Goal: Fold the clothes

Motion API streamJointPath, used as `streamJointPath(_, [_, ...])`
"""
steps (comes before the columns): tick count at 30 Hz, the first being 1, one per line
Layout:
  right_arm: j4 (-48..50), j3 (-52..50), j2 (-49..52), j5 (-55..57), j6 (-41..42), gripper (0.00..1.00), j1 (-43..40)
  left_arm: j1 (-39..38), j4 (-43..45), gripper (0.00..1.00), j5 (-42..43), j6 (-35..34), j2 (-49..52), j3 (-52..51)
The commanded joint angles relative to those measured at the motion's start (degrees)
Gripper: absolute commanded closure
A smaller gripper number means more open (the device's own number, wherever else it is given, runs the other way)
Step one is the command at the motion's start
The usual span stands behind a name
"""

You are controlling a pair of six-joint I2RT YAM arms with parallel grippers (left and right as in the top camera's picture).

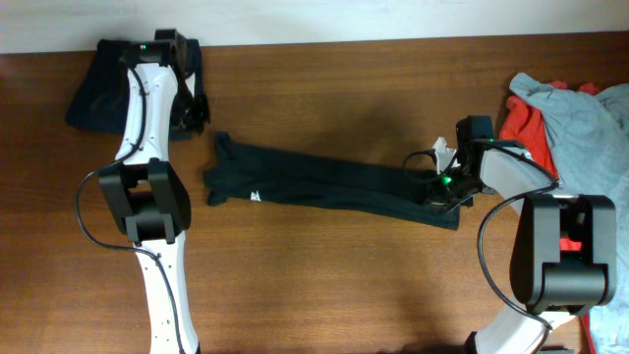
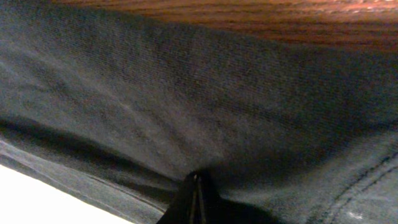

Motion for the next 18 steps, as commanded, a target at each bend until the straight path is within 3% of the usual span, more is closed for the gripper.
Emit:
streamJointPath(1, [0.0, -2.2, 1.2, 4.6, -0.2, 0.96, 0.3, -1.0, 3.1, 0.71, 12.7, -0.8, 0.6, 1.8])
streamJointPath(12, [0.0, -2.2, 1.2, 4.6, -0.2, 0.96, 0.3, -3.5, 5.7, 0.70, 12.4, -0.8, 8.0, 0.5])
streamJointPath(18, [-0.2, -2.2, 1.2, 4.6, -0.2, 0.96, 0.3, -1.6, 1.8, 0.77, 4.9, -0.8, 8.6, 0.8])
